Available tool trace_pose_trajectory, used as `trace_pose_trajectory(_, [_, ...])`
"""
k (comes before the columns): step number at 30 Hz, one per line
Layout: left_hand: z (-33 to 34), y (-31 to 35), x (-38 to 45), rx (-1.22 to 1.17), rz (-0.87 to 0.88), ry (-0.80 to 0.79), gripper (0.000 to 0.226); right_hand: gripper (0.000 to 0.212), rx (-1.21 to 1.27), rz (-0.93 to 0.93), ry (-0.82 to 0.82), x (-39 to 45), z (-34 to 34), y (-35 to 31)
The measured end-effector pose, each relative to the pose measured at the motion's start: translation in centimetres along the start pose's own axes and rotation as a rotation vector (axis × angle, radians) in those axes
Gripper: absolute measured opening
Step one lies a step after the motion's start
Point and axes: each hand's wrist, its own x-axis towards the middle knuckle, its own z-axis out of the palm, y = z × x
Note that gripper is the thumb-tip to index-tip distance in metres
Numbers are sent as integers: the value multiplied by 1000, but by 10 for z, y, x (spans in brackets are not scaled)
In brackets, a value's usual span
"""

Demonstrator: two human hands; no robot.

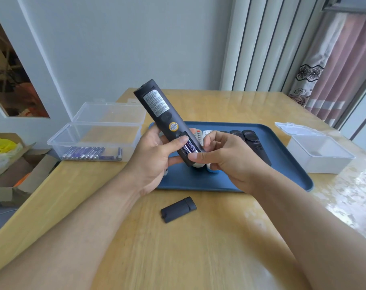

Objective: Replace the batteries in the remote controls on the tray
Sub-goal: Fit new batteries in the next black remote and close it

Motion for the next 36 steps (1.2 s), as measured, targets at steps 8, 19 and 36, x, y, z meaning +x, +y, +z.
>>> trace_pose_trajectory(8, [-8,7,7,-118,10,296,12,36,-670,-235,-18,-11,2,-14])
trace_pose_trajectory(19, [-2,11,0,-240,-99,205,22,39,-1221,-135,-454,-28,22,-14])
trace_pose_trajectory(36, [6,3,-2,-287,-65,109,33,24,-768,-395,366,-6,10,2])
